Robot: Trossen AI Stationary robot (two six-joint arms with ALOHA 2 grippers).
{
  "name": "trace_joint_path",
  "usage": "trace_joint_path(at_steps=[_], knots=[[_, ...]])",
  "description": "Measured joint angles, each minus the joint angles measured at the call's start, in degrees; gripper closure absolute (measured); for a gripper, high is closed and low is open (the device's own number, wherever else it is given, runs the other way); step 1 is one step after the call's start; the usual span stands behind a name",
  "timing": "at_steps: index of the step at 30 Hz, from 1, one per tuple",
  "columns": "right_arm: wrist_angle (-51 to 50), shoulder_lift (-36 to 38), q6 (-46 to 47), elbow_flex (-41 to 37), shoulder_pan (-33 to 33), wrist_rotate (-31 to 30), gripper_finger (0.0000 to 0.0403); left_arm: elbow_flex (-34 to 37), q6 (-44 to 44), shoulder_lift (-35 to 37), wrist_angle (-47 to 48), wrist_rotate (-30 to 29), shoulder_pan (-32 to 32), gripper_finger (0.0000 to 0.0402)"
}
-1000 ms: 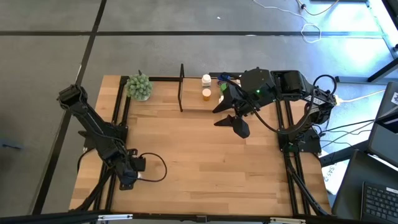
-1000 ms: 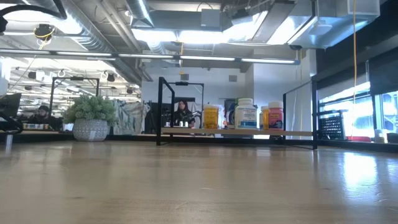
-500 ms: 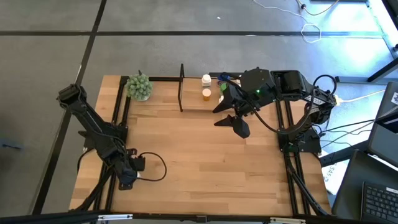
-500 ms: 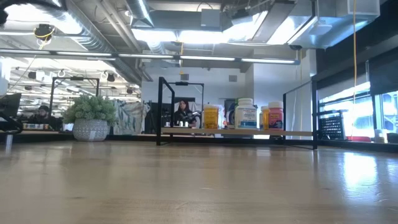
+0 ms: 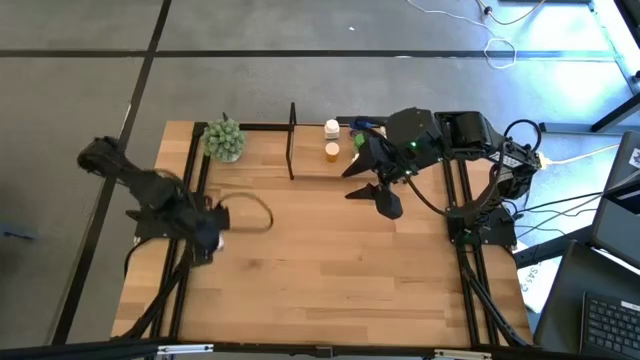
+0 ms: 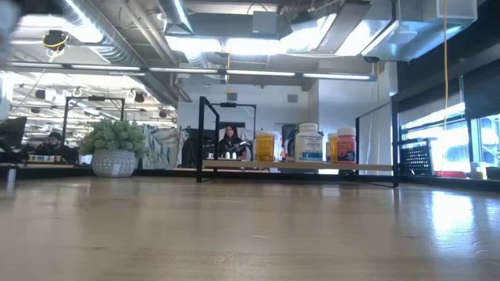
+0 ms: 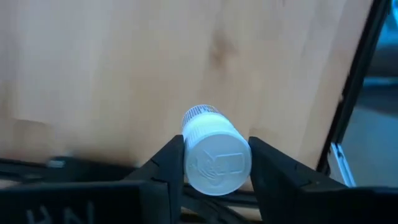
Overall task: Pick and place medicine bottles onto shelf by color
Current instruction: Put the white medicine bottle into the shelf
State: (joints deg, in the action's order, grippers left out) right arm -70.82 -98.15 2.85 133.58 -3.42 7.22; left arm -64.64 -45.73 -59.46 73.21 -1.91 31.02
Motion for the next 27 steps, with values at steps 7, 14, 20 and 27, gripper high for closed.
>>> trace_joint_path(at_steps=[7, 14, 20, 27], knots=[[-1.93, 0.00, -0.29, 0.00, 2.36, 0.04, 0.0164, -18.33, 12.03, -4.27, 11.17, -4.65, -15.72, 0.0271], [-2.39, 0.52, -1.93, 0.00, 4.98, 4.64, 0.0164, -34.05, 29.92, -14.49, 16.77, -2.70, -33.46, 0.0271], [-4.98, 0.52, -1.84, 0.00, 6.84, 4.94, 0.0164, -48.30, 45.61, -24.32, 16.28, 4.90, -46.66, 0.0271], [-5.93, 1.09, -1.88, 0.02, 8.87, 4.94, 0.0164, -65.36, 56.79, -38.82, 15.70, 7.41, -56.43, 0.0271]])
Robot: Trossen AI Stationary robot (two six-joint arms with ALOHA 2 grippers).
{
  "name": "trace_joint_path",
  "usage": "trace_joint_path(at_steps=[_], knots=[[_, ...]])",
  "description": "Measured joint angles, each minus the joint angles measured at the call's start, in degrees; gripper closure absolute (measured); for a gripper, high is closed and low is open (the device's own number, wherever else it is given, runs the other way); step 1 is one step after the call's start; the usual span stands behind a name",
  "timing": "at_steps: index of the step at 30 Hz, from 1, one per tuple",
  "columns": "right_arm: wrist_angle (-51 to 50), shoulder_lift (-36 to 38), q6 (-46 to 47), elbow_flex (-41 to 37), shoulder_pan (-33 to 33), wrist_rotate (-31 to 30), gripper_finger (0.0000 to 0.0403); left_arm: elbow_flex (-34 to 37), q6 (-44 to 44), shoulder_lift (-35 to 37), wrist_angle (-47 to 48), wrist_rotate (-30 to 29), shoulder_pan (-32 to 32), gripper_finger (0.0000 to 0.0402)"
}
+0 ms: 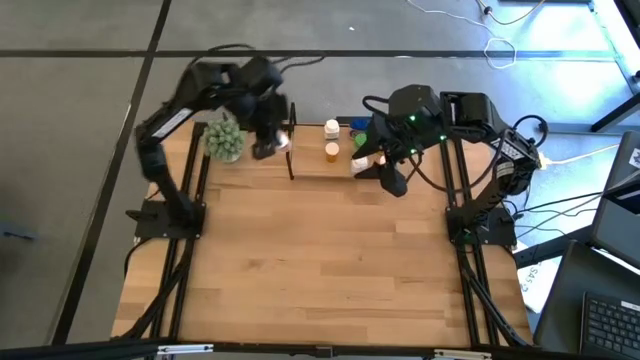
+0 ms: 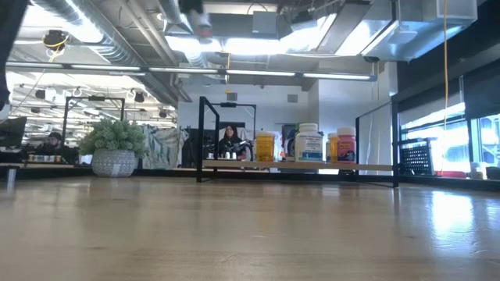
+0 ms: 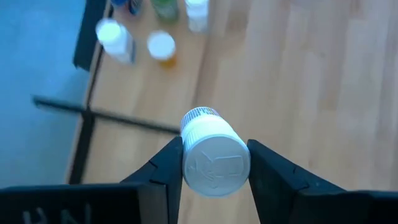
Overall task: Pick and place medicine bottles onto shelf by color
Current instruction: Put the white medicine bottle into the shelf
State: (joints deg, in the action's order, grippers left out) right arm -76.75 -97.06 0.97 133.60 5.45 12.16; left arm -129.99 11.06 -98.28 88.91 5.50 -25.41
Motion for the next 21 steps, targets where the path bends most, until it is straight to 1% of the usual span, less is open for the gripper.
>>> trace_joint_path(at_steps=[3, 5, 9, 10, 15, 21], knots=[[0.09, 0.31, -0.47, 0.02, 1.18, -0.06, 0.0164, -4.93, 3.15, -6.04, -1.83, 0.38, -2.19, 0.0271], [0.82, 0.31, -1.00, 0.02, 1.95, -1.32, 0.0164, -4.15, 4.62, -8.10, -4.62, 0.81, -3.21, 0.0271], [1.57, 0.31, 0.28, 0.02, 3.67, -7.37, 0.0164, -3.52, 6.69, -12.72, -6.19, 6.34, -5.13, 0.0271], [1.58, 0.31, 0.30, 0.02, 4.10, -8.44, 0.0164, -3.50, 7.15, -13.98, -6.74, 6.89, -5.30, 0.0271], [1.95, 0.31, 1.04, 0.02, 5.57, -13.65, 0.0164, -3.48, 8.09, -18.93, -9.30, 5.83, -6.12, 0.0271], [1.95, 0.31, 0.37, 0.02, 7.08, -14.12, 0.0164, -3.46, 9.10, -23.22, -10.45, 4.84, -6.81, 0.0271]])
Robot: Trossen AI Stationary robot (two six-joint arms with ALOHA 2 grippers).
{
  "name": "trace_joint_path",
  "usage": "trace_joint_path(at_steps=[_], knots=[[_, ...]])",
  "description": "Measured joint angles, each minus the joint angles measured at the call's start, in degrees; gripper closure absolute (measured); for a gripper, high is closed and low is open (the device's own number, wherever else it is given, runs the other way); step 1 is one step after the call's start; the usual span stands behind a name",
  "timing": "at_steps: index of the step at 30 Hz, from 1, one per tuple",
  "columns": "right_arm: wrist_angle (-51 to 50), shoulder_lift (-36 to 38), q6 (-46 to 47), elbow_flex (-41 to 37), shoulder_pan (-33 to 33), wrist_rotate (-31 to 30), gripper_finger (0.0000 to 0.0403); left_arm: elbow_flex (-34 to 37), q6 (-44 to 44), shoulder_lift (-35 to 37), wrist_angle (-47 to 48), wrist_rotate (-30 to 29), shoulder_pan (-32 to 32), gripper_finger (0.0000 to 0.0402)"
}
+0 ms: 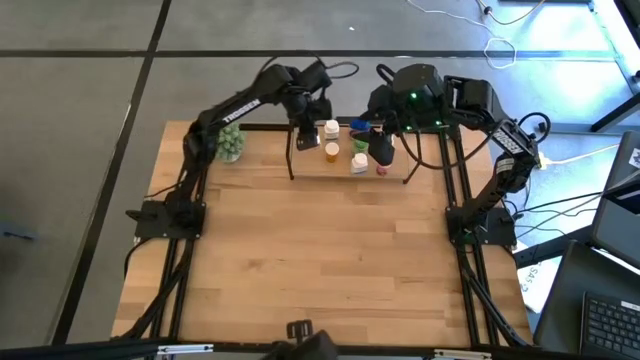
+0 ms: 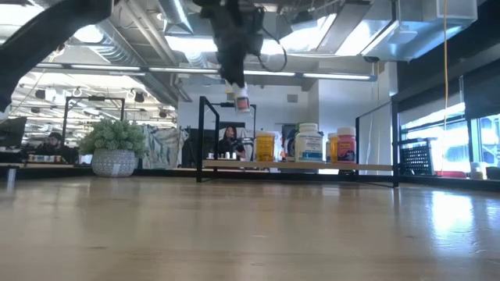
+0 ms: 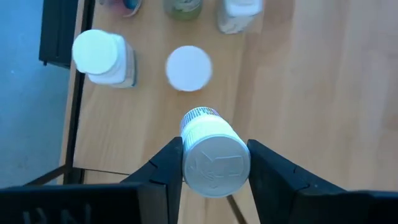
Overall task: Pick and place medicine bottles onto shelf by color
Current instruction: Put the white medicine bottle into the shelf
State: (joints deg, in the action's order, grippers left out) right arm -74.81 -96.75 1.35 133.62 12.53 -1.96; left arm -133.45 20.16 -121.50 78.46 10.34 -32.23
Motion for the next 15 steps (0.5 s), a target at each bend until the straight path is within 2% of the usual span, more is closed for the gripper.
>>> trace_joint_path(at_steps=[15], knots=[[-0.04, 0.00, -2.12, -0.02, 0.11, 0.02, 0.0164, -0.01, 0.04, -8.37, -2.61, -2.41, -3.09, 0.0271]])
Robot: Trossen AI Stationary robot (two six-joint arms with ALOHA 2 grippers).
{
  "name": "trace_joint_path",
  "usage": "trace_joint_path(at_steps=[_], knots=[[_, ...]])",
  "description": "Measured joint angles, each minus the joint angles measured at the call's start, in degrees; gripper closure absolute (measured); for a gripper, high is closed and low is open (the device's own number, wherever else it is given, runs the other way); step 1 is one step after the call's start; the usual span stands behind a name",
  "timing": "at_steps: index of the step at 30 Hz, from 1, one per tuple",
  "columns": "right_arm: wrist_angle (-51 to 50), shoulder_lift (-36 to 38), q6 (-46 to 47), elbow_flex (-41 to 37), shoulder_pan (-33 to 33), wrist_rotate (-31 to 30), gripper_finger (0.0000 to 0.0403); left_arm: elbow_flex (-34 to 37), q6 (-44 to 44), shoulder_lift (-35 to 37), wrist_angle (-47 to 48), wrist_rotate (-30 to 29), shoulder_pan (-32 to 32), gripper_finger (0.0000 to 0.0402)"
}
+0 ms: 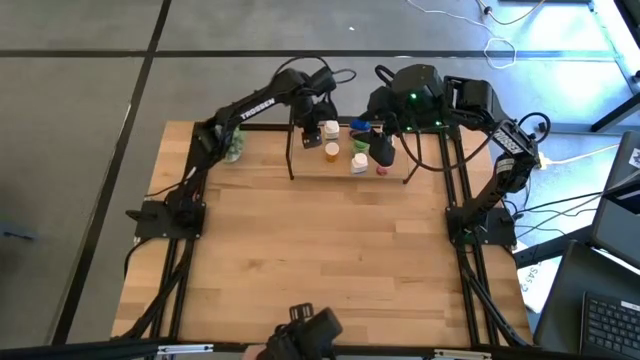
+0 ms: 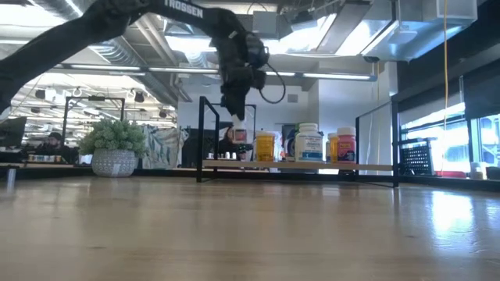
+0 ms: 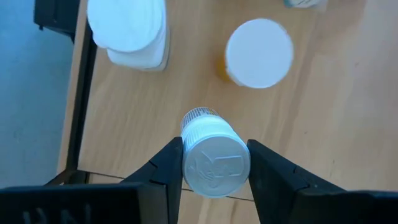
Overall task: Pick and place medicine bottles onto shelf by color
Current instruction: Put the white medicine bottle into the shelf
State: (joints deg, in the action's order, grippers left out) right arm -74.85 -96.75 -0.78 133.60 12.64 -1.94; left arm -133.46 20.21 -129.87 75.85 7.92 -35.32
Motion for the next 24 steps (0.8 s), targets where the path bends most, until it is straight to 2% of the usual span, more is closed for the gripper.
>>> trace_joint_path(at_steps=[8, 15, 24], knots=[[0.00, 0.00, 0.24, -0.01, 0.00, 0.00, 0.0164, 0.01, 0.99, -2.39, -0.62, -0.14, 0.05, 0.0271], [0.00, 0.00, 0.24, -0.02, 0.00, -0.02, 0.0164, 0.04, 0.50, -2.33, -1.04, -3.13, 0.07, 0.0271], [-0.01, 0.00, 0.24, -0.02, 0.00, 0.01, 0.0164, 5.13, -0.04, -2.29, -2.25, -3.15, 0.29, 0.0271]])
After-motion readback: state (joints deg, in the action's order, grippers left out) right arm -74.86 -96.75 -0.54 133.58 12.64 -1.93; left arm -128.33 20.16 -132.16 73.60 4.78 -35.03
